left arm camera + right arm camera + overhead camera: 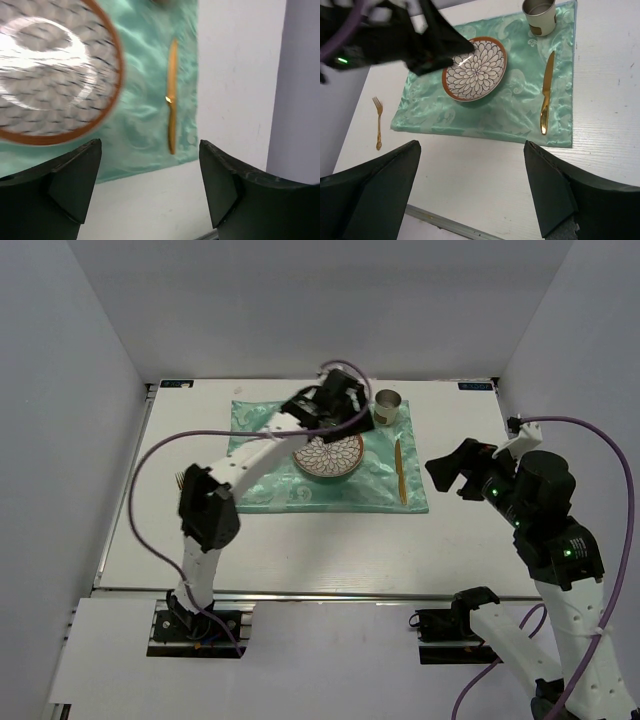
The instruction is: Set the dinner table for one person
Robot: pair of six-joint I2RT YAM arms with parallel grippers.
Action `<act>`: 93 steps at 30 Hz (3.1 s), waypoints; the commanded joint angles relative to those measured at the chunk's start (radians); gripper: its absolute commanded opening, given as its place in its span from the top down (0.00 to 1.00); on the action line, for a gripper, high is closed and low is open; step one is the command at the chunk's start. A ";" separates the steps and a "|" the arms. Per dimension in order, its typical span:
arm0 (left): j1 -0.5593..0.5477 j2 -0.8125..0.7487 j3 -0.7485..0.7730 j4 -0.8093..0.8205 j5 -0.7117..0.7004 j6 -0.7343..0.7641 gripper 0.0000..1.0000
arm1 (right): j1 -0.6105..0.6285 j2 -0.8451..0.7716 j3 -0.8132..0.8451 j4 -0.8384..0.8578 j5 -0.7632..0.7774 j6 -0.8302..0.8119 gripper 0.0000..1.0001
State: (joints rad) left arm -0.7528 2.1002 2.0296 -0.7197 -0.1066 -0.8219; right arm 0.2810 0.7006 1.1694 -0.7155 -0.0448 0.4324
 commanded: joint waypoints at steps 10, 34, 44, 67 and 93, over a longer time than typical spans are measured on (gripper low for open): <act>0.737 -0.521 -0.601 -0.230 -0.151 0.245 0.02 | -0.003 0.008 -0.080 0.106 -0.113 -0.035 0.11; 1.037 -0.319 -0.980 0.049 0.059 0.346 0.41 | -0.003 -0.038 -0.241 0.251 -0.268 -0.023 0.11; 1.037 -0.359 -0.916 -0.003 -0.031 0.342 1.00 | -0.003 -0.038 -0.234 0.263 -0.277 -0.007 0.11; 0.667 -0.138 -0.378 -0.214 0.263 0.624 1.00 | -0.005 -0.046 -0.218 0.157 -0.191 -0.072 0.11; 0.569 0.075 -0.238 -0.270 0.029 0.668 1.00 | -0.002 -0.032 -0.203 0.110 -0.199 -0.107 0.11</act>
State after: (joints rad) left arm -0.1776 2.1937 1.7439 -0.9691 -0.0128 -0.1757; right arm 0.2810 0.6697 0.9207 -0.6048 -0.2375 0.3534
